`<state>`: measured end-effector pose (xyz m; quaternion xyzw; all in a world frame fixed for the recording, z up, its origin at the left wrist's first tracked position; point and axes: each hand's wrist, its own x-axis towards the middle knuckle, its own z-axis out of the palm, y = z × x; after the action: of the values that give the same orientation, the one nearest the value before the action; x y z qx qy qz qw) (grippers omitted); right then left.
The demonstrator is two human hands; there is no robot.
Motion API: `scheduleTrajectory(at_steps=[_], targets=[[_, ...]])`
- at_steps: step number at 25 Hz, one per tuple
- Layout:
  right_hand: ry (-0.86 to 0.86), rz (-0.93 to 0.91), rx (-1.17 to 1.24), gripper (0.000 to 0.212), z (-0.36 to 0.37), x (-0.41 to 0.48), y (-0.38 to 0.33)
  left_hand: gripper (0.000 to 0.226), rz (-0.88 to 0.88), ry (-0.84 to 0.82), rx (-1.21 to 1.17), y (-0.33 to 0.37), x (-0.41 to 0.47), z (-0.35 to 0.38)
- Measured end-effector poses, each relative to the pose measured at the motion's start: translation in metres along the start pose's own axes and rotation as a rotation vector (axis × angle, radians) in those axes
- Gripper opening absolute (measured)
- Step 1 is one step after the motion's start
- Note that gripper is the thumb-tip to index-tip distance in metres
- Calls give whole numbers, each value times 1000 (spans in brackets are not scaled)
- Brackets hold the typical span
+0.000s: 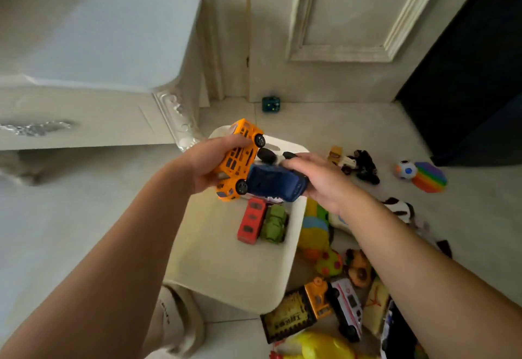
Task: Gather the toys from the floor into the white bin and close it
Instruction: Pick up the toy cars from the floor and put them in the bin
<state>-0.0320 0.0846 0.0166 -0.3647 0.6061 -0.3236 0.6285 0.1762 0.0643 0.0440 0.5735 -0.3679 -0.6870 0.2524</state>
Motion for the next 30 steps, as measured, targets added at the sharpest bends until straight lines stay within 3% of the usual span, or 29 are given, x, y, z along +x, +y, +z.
scheduleTrajectory(at_steps=[3,5,8,10,13,16,20,25,28,30], targets=[[78,40,-454,56,34,24,12,30,-52,157,274,-39,27,-37],[45,58,-735,63,49,40,22,42,-89,212,488,-67,48,-44],[-67,100,-908,71,65,65,43,41,-148,261,592,-107,85,-37],[-100,124,-958,71,73,78,56,39,-202,269,610,-126,103,-30],[-104,169,-977,53,72,86,74,54,-268,330,566,-149,130,-28],[-86,191,-1001,49,63,85,80,59,-206,332,499,-161,148,-24],[-28,205,-1023,48,54,84,86,38,-136,286,428,-168,151,-19],[-19,199,-1031,45,55,79,87,14,-224,231,311,-148,135,-24],[-83,196,-1062,39,69,70,97,25,-214,223,315,-136,117,-29],[-87,195,-1058,48,82,63,104,37,-219,242,305,-130,101,-35]])
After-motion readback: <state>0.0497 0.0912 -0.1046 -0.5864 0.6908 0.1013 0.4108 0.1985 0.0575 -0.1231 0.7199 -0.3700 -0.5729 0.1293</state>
